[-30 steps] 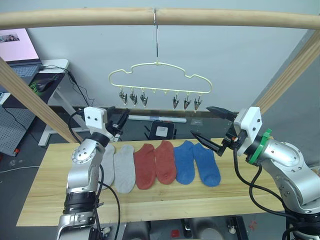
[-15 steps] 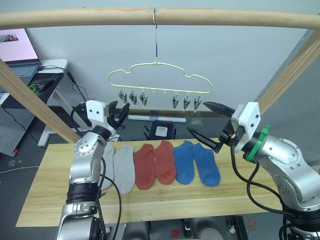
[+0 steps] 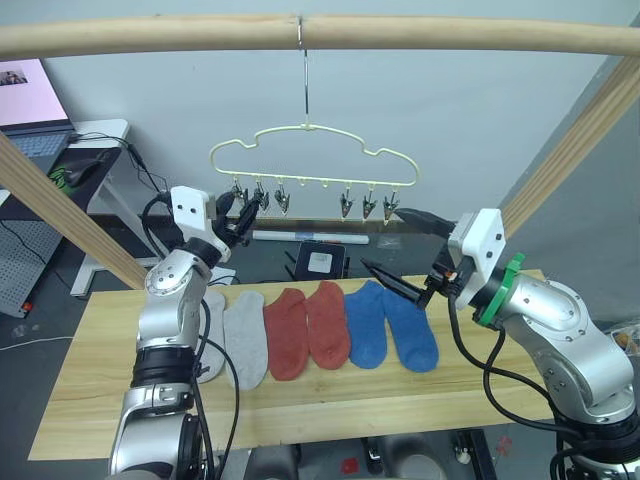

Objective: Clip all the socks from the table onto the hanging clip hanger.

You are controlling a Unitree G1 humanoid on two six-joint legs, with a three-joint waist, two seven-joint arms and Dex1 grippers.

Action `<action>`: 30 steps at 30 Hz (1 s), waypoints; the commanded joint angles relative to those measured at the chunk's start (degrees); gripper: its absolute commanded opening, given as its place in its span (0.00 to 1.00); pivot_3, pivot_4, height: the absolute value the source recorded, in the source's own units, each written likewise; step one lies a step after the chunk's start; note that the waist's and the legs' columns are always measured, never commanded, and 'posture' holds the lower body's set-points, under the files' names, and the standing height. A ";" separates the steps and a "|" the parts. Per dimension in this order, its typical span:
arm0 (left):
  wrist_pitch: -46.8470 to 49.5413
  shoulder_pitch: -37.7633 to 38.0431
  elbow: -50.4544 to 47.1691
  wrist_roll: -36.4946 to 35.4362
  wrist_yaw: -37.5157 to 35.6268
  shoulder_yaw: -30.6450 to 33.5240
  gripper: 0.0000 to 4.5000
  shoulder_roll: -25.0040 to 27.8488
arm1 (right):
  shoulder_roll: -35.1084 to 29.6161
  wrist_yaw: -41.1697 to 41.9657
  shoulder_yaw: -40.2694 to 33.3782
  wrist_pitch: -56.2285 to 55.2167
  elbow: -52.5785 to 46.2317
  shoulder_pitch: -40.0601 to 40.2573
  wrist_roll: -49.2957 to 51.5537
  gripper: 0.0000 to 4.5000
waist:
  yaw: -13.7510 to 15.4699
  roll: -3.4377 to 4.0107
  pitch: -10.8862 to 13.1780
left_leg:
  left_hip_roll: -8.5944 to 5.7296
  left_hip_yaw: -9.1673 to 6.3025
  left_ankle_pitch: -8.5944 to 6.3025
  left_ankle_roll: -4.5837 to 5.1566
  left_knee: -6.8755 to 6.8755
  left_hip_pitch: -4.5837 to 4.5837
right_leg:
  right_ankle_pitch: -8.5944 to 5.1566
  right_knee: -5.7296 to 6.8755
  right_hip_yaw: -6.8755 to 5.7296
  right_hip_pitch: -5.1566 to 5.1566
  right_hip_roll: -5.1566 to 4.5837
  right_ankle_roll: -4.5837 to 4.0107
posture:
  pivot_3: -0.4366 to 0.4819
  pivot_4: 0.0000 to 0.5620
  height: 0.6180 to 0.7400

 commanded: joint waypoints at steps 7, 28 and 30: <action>1.96 -2.89 -0.39 -2.80 -1.95 2.59 0.52 1.85 | 1.45 -1.20 0.91 -1.30 -2.84 -1.22 -1.38 1.00 | -0.31 0.00 0.00 | 0.00 -0.02 0.00 -0.01 0.00 -0.01 | 0.00 0.01 -0.01 -0.01 0.00 0.01 | 0.21 0.37 0.97; 4.32 -3.78 -0.17 -2.86 -5.02 2.32 0.52 3.71 | 1.52 2.82 3.01 3.52 -4.45 -2.38 5.65 1.00 | -1.47 0.00 0.00 | -0.01 -0.12 -0.01 -0.03 0.01 -0.03 | 0.02 0.01 -0.02 -0.02 -0.03 0.04 | 0.21 0.36 0.97; 4.52 -3.92 -0.43 -3.06 -4.85 2.59 0.52 3.85 | 1.43 2.83 3.27 3.32 -4.45 -2.21 5.31 1.00 | -1.47 0.00 0.00 | -0.01 -0.13 -0.01 -0.03 0.01 -0.03 | 0.02 0.01 -0.02 -0.02 -0.03 0.04 | 0.21 0.36 0.97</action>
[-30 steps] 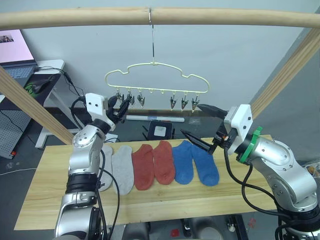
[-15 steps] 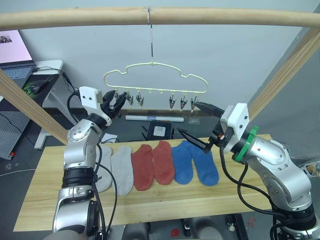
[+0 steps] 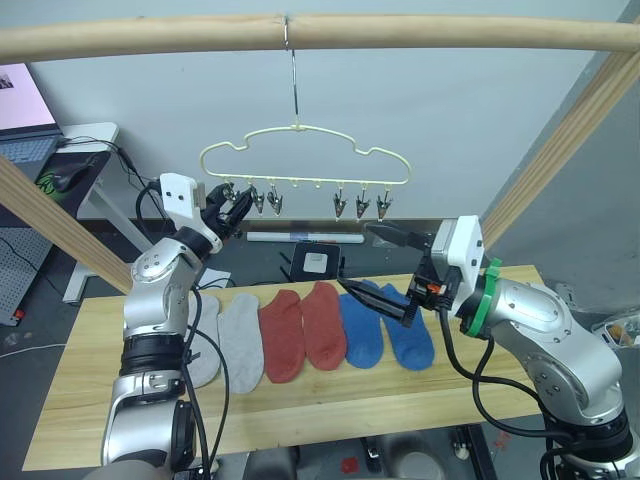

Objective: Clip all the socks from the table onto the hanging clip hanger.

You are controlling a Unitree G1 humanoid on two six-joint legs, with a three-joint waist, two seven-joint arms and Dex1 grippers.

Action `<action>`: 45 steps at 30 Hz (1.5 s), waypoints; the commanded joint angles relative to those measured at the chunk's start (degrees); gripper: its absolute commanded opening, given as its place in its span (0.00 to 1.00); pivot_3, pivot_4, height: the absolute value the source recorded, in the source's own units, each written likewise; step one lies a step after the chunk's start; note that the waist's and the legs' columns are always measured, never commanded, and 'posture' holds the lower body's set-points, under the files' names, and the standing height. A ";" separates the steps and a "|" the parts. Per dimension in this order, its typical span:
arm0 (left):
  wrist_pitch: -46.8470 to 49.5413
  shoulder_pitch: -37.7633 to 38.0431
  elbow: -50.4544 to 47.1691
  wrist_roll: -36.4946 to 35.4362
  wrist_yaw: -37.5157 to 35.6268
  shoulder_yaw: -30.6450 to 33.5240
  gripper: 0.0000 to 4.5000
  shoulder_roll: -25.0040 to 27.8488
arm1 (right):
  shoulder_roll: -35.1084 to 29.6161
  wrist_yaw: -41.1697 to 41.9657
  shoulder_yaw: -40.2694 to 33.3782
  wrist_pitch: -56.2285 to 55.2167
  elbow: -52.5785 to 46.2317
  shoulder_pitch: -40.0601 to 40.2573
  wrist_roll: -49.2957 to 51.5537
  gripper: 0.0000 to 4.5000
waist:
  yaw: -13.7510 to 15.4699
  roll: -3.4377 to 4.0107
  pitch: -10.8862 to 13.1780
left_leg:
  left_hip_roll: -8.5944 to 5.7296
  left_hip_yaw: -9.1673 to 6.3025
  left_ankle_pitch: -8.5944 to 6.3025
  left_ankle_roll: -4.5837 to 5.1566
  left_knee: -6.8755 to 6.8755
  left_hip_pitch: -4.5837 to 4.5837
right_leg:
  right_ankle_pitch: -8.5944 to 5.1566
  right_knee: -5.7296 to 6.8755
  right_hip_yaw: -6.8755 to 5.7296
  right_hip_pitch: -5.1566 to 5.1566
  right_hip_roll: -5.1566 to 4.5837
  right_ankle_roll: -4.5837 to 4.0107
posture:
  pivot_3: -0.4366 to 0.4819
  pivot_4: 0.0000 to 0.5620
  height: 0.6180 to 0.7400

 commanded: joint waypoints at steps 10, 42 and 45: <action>2.22 -0.72 -3.66 -1.13 0.95 1.25 0.52 1.64 | -0.28 -0.12 1.05 -1.38 -2.42 -0.02 -0.70 1.00 | -0.01 0.00 0.00 | 0.00 0.00 0.00 0.00 0.01 0.00 | 0.01 0.01 0.01 0.00 0.00 0.01 | 0.21 0.35 0.97; 9.34 3.12 -13.55 -0.93 8.23 0.98 0.27 0.97 | 0.38 0.53 1.30 -2.22 -1.82 0.19 -2.05 1.00 | 0.08 0.00 0.00 | -0.01 -0.01 0.00 -0.01 0.02 0.00 | 0.06 0.06 0.01 -0.01 -0.05 0.01 | 0.22 0.35 0.97; 9.38 3.02 -13.57 -1.19 7.84 1.13 0.13 1.00 | 0.51 0.36 1.47 -2.20 -1.87 0.18 -2.20 1.00 | 0.08 0.00 0.00 | -0.01 -0.01 0.00 -0.01 0.03 0.00 | 0.06 0.06 0.01 -0.01 -0.05 0.01 | 0.22 0.36 0.97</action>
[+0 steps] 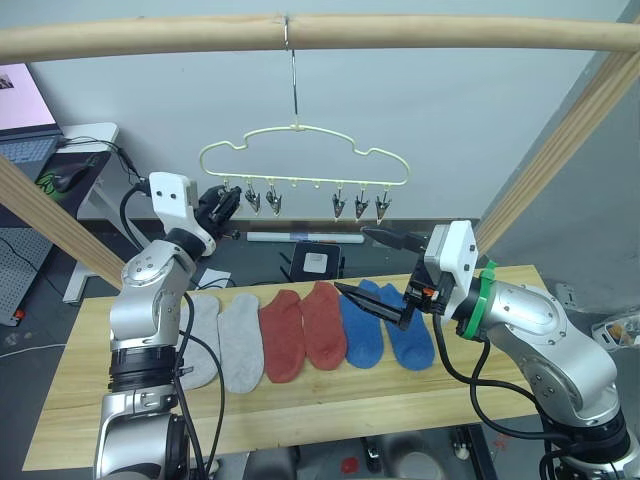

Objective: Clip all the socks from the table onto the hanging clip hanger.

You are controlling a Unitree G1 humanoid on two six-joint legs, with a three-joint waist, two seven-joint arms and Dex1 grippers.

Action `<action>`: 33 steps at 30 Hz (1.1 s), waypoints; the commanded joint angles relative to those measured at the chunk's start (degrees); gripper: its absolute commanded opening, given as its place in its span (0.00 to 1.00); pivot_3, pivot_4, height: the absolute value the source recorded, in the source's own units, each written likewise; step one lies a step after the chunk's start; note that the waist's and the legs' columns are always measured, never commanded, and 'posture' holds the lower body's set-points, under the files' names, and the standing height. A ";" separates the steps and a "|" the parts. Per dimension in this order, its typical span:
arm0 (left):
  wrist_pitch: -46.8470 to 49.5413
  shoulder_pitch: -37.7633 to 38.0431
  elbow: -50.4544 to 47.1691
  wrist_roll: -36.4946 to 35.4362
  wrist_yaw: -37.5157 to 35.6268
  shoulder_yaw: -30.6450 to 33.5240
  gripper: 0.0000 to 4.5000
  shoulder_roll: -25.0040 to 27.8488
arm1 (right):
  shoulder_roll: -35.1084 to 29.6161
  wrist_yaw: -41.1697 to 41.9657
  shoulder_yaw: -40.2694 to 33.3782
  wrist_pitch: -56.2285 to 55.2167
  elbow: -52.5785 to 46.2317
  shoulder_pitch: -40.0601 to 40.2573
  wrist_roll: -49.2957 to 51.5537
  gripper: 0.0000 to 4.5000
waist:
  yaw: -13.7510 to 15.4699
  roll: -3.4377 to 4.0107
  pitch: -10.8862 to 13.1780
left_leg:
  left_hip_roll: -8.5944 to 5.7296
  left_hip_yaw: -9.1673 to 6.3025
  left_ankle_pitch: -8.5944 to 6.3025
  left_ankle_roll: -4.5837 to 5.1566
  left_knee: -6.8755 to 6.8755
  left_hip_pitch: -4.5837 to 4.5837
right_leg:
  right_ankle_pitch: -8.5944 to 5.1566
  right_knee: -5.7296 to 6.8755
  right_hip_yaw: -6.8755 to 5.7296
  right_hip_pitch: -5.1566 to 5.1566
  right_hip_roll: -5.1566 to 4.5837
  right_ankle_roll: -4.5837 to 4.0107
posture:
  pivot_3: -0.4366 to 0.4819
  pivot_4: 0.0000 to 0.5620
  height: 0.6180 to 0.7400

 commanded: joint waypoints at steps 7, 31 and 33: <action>0.13 -0.31 -2.51 -2.19 -1.35 1.22 0.04 0.69 | 0.03 -0.12 0.62 -2.17 -1.65 0.32 -1.20 1.00 | -0.01 0.00 0.00 | 0.00 0.00 0.00 0.00 0.00 0.01 | 0.00 0.01 0.00 0.00 0.00 0.00 | 0.22 0.36 0.97; 1.34 8.97 -17.77 -1.24 -2.09 0.25 0.04 4.67 | 1.57 -13.20 5.57 7.68 14.23 5.58 -20.44 1.00 | 1.65 -0.06 3.42 | 0.07 0.02 0.00 -0.01 -0.01 0.03 | -0.02 0.17 0.08 -0.10 -0.04 0.03 | 0.34 0.60 0.97; 2.03 9.52 -19.08 -1.46 -1.79 0.31 0.04 4.69 | 2.37 -13.87 6.01 7.10 17.03 5.72 -21.90 1.00 | 2.01 0.03 4.12 | 0.10 0.05 0.00 -0.01 -0.02 -0.01 | -0.02 0.17 0.12 -0.18 -0.07 0.03 | 0.35 0.61 0.97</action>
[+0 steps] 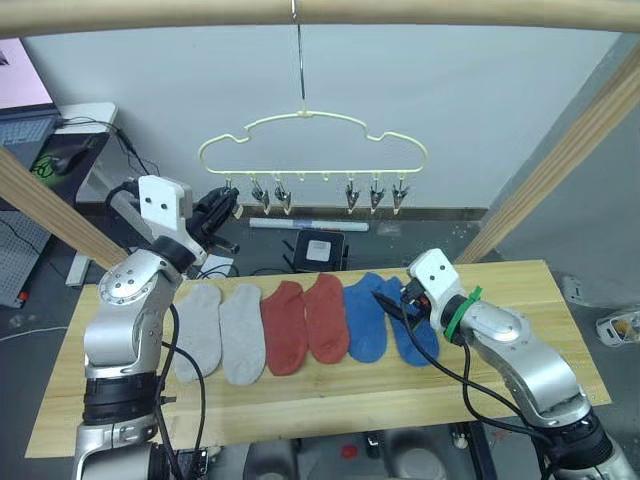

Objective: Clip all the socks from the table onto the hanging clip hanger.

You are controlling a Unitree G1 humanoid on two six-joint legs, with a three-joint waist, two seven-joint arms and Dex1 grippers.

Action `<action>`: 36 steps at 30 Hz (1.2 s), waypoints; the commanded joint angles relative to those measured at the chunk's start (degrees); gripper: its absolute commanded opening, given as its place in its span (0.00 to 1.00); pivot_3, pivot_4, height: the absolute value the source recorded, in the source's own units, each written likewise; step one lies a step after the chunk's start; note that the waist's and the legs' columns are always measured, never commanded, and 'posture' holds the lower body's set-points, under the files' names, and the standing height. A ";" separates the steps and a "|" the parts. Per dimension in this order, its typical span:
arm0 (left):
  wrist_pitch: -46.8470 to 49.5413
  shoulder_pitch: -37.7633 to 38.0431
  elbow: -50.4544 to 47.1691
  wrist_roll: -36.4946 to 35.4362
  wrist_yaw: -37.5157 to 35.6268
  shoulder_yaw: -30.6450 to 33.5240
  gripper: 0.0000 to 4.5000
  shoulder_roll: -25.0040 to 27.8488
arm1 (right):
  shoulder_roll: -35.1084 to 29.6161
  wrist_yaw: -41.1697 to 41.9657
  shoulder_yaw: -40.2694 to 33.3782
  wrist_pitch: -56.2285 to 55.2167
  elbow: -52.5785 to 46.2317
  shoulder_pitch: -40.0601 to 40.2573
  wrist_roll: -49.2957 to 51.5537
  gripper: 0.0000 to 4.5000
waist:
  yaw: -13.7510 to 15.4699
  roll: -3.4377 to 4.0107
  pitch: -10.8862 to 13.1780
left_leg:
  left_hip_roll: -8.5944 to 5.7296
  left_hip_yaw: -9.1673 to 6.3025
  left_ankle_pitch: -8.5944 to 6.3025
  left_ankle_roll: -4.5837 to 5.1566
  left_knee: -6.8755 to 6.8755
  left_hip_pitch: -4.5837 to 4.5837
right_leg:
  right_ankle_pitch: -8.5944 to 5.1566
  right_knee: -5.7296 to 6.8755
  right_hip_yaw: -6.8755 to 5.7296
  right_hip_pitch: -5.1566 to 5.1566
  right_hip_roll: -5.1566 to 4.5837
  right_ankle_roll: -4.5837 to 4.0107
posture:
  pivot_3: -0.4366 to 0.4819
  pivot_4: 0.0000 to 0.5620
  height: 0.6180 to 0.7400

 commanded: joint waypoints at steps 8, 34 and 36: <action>2.81 1.97 -5.79 -0.57 1.42 0.97 0.04 0.93 | 4.22 -3.72 -0.11 -7.87 12.79 0.40 -5.65 1.00 | 1.25 0.28 1.46 | -0.01 0.08 0.01 -0.04 0.00 -0.48 | 0.01 0.09 0.05 -0.50 -0.04 -0.02 | 0.37 0.65 0.97; 4.42 3.34 -8.19 -0.78 1.45 0.47 0.04 0.53 | 11.73 -8.35 -7.76 -10.41 24.25 -0.47 -6.17 0.79 | 1.26 0.53 2.48 | -0.01 0.15 -0.03 -0.52 -0.04 -0.47 | -0.06 0.04 0.12 -0.55 -0.05 0.11 | 0.39 0.68 0.97; 4.43 3.41 -8.23 -0.77 1.51 0.47 0.04 0.49 | 11.75 -8.40 -7.79 -9.99 24.33 -0.52 -6.43 0.63 | 1.26 0.54 2.48 | -0.01 0.15 -0.03 -0.56 -0.04 -0.47 | -0.07 0.04 0.13 -0.55 -0.05 0.12 | 0.39 0.68 0.97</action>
